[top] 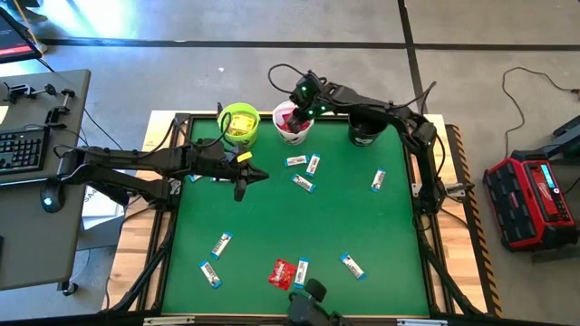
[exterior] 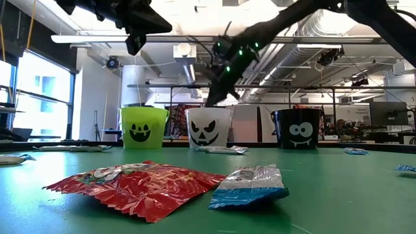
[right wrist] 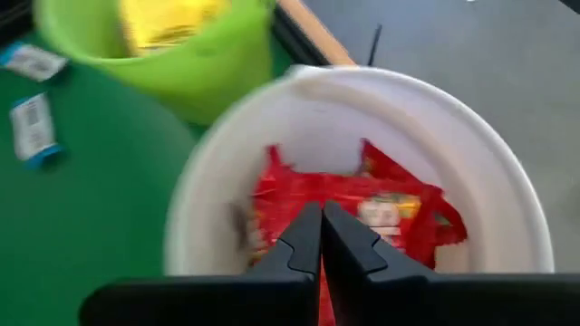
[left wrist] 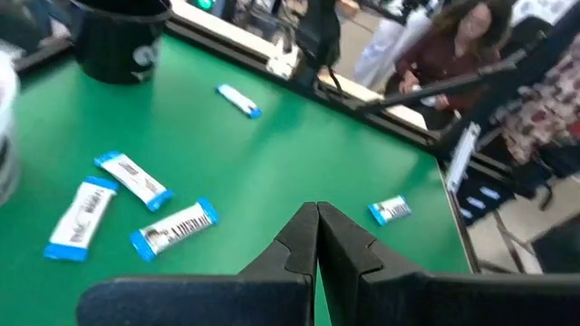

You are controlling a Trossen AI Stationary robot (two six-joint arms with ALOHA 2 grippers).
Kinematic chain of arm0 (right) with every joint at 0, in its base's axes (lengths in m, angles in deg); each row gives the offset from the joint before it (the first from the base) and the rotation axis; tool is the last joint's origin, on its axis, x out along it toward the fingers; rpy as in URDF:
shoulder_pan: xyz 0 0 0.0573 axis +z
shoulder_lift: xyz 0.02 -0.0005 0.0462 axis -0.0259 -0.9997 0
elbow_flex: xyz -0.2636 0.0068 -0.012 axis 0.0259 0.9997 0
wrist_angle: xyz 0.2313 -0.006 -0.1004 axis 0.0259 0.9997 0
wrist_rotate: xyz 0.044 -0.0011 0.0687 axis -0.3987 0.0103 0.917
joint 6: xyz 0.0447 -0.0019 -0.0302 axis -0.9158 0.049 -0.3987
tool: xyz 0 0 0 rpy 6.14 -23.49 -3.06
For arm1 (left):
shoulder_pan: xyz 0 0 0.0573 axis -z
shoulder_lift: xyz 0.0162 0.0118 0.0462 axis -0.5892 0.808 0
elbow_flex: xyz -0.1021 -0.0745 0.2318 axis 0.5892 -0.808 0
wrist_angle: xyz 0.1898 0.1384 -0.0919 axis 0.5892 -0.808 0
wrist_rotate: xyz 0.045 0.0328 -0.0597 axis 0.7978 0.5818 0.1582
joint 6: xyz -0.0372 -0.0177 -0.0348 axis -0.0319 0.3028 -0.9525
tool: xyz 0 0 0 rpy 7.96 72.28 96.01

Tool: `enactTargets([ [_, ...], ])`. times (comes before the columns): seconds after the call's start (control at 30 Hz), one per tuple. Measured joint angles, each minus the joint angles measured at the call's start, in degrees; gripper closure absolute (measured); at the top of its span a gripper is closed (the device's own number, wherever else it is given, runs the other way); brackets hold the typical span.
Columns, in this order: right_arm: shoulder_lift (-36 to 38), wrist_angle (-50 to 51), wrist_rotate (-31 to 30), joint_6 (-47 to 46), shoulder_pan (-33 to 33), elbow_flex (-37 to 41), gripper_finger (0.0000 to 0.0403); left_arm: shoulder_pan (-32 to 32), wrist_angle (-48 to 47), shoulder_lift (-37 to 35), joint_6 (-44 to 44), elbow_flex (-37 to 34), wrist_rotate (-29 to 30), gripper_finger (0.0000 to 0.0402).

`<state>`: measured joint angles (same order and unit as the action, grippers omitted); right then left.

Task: Sort candy by brand, put in halloween buckets
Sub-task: Put the red candy into the white bucket

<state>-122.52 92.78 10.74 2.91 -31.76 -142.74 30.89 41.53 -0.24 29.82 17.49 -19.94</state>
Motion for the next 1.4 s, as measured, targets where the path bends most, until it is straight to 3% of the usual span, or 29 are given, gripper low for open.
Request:
enactTargets([
  [0.23, 0.4, 9.9, -4.9, 2.6, 5.4, -10.0, 0.0403, 0.0, -6.5, -0.1, 2.9, 0.1, -3.7, 0.0401],
  [0.33, 1.2, 10.2, -5.2, -1.0, 7.6, -9.2, 0.0403, 0.0, -9.4, -0.1, 3.9, 0.1, -5.5, 0.0401],
  [0.5, 2.9, 9.1, -12.5, -4.0, 13.0, -6.4, 0.0403, 0.0, -11.3, -0.1, 6.2, 0.1, -9.0, 0.0402],
  [0.6, 3.6, 6.1, -13.3, -6.4, 15.9, -4.0, 0.0403, 0.0, -11.4, -0.1, 7.7, 0.1, -10.1, 0.0401],
  [0.83, 8.0, -2.4, -13.6, -10.5, 20.8, 7.2, 0.0403, 0.5, -11.4, -0.1, 7.9, 0.1, -13.2, 0.0401],
  [1.1, 20.6, -14.5, -12.6, -15.7, 25.7, 27.3, 0.0403, 1.3, -11.3, -0.1, 4.6, 0.1, -13.7, 0.0402],
  [1.4, 34.8, -17.4, -19.9, -22.8, 34.2, 43.1, 0.0403, 9.1, -13.0, 0.2, 2.9, 0.6, -13.0, 0.0402],
])
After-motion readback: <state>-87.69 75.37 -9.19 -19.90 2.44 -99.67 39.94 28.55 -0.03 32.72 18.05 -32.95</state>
